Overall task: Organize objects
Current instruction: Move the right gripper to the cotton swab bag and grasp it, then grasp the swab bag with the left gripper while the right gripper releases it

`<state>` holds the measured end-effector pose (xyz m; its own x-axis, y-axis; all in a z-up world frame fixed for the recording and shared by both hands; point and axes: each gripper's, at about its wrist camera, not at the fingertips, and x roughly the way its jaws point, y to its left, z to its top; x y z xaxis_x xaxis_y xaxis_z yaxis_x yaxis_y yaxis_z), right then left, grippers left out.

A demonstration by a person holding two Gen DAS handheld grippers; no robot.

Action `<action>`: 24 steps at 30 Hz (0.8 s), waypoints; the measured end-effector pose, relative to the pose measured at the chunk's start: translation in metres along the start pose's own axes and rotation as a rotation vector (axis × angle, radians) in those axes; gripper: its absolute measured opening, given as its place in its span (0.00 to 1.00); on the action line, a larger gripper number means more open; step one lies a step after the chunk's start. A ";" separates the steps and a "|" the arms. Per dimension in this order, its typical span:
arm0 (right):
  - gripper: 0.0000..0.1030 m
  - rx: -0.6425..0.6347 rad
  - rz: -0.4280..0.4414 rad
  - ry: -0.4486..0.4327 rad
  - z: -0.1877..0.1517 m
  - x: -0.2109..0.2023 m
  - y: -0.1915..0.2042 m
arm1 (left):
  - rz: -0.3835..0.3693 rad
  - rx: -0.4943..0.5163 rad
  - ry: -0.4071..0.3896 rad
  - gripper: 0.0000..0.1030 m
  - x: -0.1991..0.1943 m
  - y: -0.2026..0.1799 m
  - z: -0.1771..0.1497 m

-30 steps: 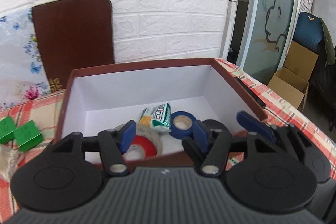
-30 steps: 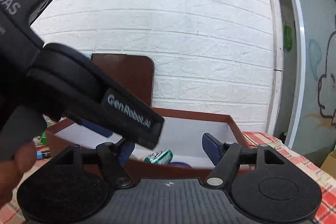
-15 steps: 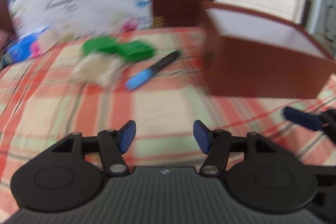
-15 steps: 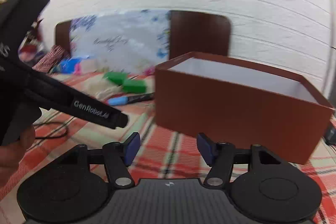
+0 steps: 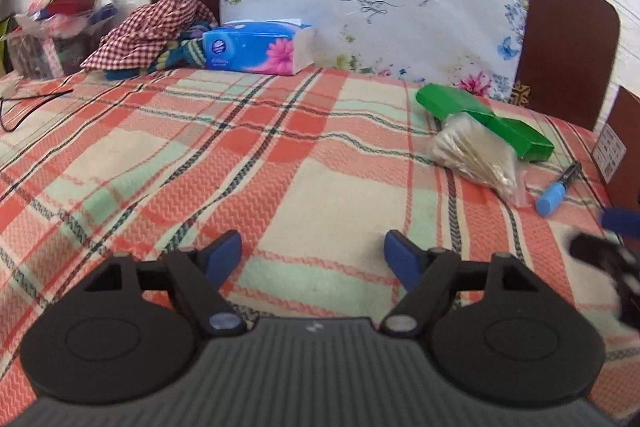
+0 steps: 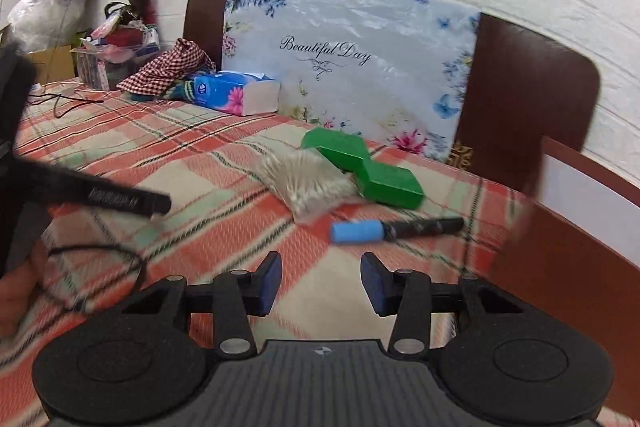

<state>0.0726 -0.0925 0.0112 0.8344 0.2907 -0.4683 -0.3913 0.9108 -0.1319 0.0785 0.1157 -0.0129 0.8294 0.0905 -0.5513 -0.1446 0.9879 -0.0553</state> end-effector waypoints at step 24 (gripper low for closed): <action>0.12 -0.195 0.012 0.057 -0.035 -0.024 0.024 | 0.006 0.011 0.001 0.79 0.002 -0.004 -0.004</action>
<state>0.0301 -0.0881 -0.0115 0.8080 0.2795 -0.5186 -0.4737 0.8316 -0.2898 0.0791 0.1114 -0.0170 0.8277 0.0966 -0.5528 -0.1441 0.9886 -0.0429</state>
